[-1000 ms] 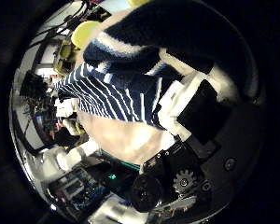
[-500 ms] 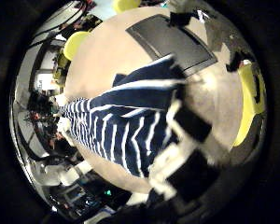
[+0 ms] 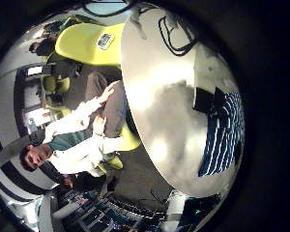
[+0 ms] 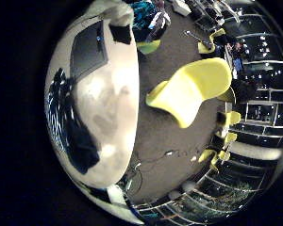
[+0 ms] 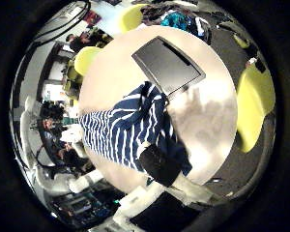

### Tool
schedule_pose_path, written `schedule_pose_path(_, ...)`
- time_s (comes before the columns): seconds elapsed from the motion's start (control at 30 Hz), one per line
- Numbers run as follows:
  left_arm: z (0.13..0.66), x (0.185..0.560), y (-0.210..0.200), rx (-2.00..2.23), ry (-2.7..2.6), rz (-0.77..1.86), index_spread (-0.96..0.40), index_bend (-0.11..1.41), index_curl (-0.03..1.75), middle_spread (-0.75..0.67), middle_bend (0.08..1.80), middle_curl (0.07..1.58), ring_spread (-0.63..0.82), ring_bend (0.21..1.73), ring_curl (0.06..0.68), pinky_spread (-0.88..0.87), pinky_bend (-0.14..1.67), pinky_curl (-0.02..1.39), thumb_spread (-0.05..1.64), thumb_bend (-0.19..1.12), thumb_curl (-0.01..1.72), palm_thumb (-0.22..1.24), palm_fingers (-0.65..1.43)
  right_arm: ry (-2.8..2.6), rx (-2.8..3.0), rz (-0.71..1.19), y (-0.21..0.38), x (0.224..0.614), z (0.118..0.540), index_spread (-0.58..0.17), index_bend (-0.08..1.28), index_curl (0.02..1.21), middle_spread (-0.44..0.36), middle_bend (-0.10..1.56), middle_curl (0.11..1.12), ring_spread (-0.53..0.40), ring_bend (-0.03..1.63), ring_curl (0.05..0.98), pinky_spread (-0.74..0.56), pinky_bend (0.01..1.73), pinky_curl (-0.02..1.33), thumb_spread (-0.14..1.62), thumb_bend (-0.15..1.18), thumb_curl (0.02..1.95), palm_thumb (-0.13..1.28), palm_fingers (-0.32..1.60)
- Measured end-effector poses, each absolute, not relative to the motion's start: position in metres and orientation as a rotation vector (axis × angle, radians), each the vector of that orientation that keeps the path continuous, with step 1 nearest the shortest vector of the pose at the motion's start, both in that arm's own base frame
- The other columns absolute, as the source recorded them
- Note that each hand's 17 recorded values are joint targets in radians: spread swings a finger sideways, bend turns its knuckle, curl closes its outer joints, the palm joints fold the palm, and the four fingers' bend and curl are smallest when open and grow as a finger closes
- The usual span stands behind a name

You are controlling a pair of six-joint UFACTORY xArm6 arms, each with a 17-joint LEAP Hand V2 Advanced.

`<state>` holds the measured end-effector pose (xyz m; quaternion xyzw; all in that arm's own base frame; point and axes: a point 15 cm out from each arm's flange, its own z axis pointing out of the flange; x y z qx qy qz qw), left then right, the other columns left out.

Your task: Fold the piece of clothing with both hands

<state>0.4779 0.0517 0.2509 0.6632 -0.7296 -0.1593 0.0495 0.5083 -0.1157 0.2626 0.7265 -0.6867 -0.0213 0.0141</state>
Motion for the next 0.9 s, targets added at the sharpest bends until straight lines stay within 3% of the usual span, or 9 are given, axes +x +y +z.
schedule_pose_path(0.17, 0.25, 0.458, 0.042, 1.985, -2.238, -0.455, -0.07, 0.17, 0.7, 0.08, 0.21, 0.59, -0.08, 0.94, 0.409, -0.24, 0.73, 0.69, 1.16, -0.02, 0.41, 0.52, 0.07, -2.143, 2.183, -0.269, -0.117, 0.468, 0.248, -0.251, 0.16, 0.38, -0.033, 0.43, 0.43, 0.029, 0.85, 0.397, 0.43, 0.64, 0.56, 1.15, -0.03, 0.29, 0.27, 0.23)
schedule_pose_path(0.33, 0.245, 0.431, 0.019, 1.912, -2.263, -0.437, -0.04, 0.17, 0.63, 0.1, 0.21, 0.55, -0.04, 0.9, 0.387, -0.16, 0.65, 0.66, 1.17, -0.02, 0.4, 0.52, 0.09, -2.134, 2.127, -0.418, -0.107, 0.441, 0.21, -0.211, 0.16, 0.36, -0.005, 0.43, 0.42, 0.046, 0.85, 0.384, 0.43, 0.66, 0.55, 1.11, -0.03, 0.28, 0.24, 0.24)
schedule_pose_path(0.63, 0.233, 0.41, -0.002, 1.858, -2.289, -0.424, -0.02, 0.17, 0.53, 0.11, 0.2, 0.5, -0.01, 0.85, 0.357, -0.09, 0.58, 0.62, 1.17, -0.02, 0.39, 0.52, 0.13, -2.106, 2.083, -0.512, -0.092, 0.439, 0.171, -0.176, 0.16, 0.35, 0.028, 0.42, 0.41, 0.027, 0.91, 0.376, 0.38, 0.72, 0.54, 1.08, -0.01, 0.29, 0.27, 0.31)
schedule_pose_path(0.77, 0.232, 0.403, -0.006, 1.847, -2.293, -0.43, -0.02, 0.17, 0.5, 0.12, 0.19, 0.48, -0.01, 0.84, 0.349, -0.07, 0.56, 0.6, 1.17, -0.02, 0.39, 0.52, 0.14, -2.075, 2.09, -0.511, -0.087, 0.439, 0.167, -0.187, 0.14, 0.33, -0.019, 0.48, 0.43, -0.081, 1.03, 0.399, 0.21, 0.81, 0.57, 1.1, 0.01, 0.32, 0.39, 0.51)
schedule_pose_path(0.87, 0.231, 0.399, -0.007, 1.842, -2.297, -0.427, -0.02, 0.17, 0.49, 0.12, 0.19, 0.47, -0.01, 0.84, 0.344, -0.06, 0.55, 0.59, 1.17, -0.02, 0.38, 0.52, 0.15, -2.058, 2.087, -0.526, -0.084, 0.438, 0.16, -0.223, 0.15, 0.31, -0.081, 0.56, 0.47, -0.172, 1.09, 0.406, -0.02, 0.96, 0.57, 1.11, 0.03, 0.34, 0.49, 0.75)
schedule_pose_path(0.9, 0.229, 0.397, -0.009, 1.839, -2.295, -0.426, -0.02, 0.17, 0.48, 0.12, 0.19, 0.46, -0.01, 0.83, 0.341, -0.06, 0.54, 0.59, 1.17, -0.02, 0.38, 0.52, 0.15, -2.058, 2.085, -0.525, -0.085, 0.438, 0.16, -0.248, 0.21, 0.33, -0.108, 0.63, 0.49, -0.196, 1.12, 0.421, -0.12, 0.99, 0.58, 1.11, 0.04, 0.35, 0.54, 0.95)
